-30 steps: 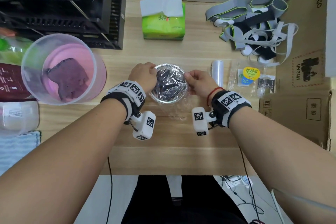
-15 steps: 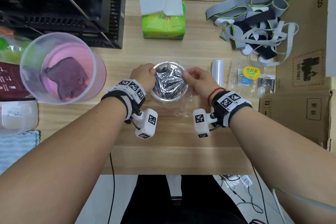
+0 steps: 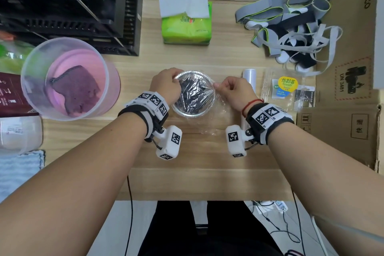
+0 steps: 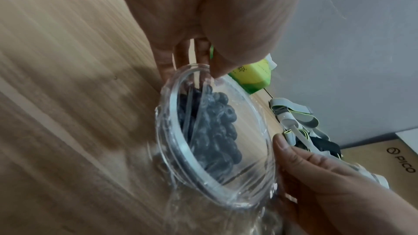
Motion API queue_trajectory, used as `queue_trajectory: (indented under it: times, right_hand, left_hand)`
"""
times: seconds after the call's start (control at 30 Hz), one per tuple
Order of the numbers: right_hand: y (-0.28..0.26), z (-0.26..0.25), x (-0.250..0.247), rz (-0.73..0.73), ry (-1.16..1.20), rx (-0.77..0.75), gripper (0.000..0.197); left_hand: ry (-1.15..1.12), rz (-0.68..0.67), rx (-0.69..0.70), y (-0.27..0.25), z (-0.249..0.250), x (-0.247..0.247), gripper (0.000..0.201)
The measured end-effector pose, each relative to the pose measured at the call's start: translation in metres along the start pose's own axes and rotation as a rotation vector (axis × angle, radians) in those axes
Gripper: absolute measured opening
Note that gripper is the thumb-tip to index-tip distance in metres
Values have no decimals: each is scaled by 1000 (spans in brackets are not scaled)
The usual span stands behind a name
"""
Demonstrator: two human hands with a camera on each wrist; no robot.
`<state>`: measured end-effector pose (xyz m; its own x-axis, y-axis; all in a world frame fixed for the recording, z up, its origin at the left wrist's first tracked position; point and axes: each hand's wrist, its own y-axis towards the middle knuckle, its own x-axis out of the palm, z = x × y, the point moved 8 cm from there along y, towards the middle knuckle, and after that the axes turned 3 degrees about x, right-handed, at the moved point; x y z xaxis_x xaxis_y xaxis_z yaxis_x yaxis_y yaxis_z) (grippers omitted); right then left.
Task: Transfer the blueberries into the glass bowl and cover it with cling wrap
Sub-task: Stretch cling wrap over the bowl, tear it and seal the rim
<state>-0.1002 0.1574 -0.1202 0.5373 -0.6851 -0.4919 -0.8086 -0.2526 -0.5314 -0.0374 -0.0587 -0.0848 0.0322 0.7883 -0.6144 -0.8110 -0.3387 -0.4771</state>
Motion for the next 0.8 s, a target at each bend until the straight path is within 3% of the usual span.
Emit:
queue_trajectory:
  times: [0.2, 0.37, 0.6, 0.8]
  right_hand:
    - [3, -3, 2, 41, 118, -19, 30]
    - [5, -10, 9, -34, 121, -5, 23]
    - [17, -1, 3, 80, 157, 75, 27]
    - [15, 3, 13, -10, 200, 246, 34]
  left_hand:
    - [3, -23, 28, 4, -4, 7, 33]
    - [-15, -43, 30, 6, -2, 10, 37]
    - [14, -17, 33, 8, -2, 5, 44]
    - [64, -57, 106, 4, 6, 7, 52]
